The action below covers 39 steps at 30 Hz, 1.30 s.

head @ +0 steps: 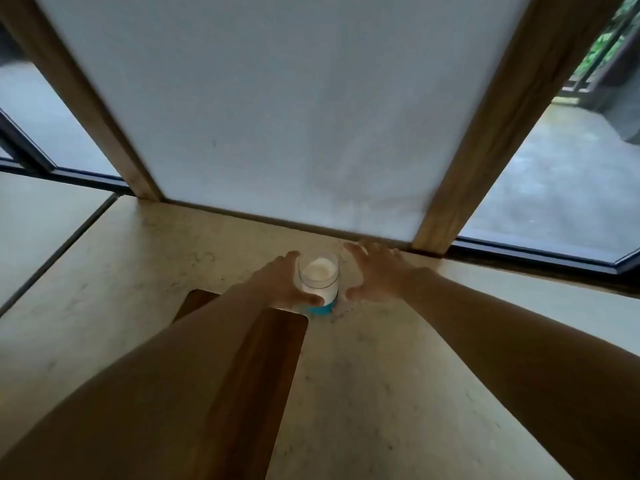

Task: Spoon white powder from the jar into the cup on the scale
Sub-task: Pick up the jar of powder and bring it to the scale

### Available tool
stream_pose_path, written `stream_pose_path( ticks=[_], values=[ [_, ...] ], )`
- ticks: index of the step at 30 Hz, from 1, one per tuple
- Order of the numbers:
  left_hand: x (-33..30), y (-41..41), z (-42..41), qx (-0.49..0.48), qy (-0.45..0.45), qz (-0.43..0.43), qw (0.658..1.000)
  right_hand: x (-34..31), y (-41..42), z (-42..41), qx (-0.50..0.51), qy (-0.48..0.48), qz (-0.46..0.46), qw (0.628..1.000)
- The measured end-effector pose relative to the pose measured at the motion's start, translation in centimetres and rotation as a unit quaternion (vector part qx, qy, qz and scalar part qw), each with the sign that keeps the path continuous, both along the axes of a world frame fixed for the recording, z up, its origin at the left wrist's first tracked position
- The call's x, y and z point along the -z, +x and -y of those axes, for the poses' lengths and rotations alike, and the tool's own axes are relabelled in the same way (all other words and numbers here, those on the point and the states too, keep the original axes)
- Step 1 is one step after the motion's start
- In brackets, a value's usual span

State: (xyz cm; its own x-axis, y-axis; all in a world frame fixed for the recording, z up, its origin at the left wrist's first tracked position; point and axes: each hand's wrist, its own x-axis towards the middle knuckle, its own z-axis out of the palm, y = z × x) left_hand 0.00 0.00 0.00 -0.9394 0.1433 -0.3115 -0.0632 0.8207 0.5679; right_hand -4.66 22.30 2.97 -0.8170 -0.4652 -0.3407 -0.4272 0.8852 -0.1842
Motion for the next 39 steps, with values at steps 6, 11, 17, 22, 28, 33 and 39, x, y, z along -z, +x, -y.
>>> stream_pose_path(
  ticks=[6,11,17,22,28,33,39],
  values=[
    [1.6,0.5,-1.5,-0.038,0.138,-0.019,0.989,2.2,-0.1,-0.2,0.001,0.013,0.023,1.000],
    [3.5,0.5,-1.7,-0.069,0.201,-0.041,0.976,3.9,0.0,-0.3,0.010,0.013,0.039,0.999],
    [4.3,0.3,-2.3,-0.096,0.203,-0.068,0.972,5.4,0.2,-0.1,0.020,0.016,0.046,0.999],
    [4.2,0.3,-2.6,-0.101,0.202,-0.074,0.971,5.9,0.6,-0.1,0.026,0.010,0.048,0.998],
    [4.4,0.7,-2.7,-0.108,0.189,-0.093,0.972,5.6,0.7,-0.3,0.037,0.007,0.040,0.999],
    [3.9,1.5,-3.1,-0.131,0.187,-0.104,0.968,4.2,1.0,-1.3,0.050,0.005,0.045,0.998],
    [2.2,2.7,-3.9,-0.122,0.180,-0.127,0.968,2.0,2.9,-2.2,0.059,-0.028,0.037,0.997]
  ],
)
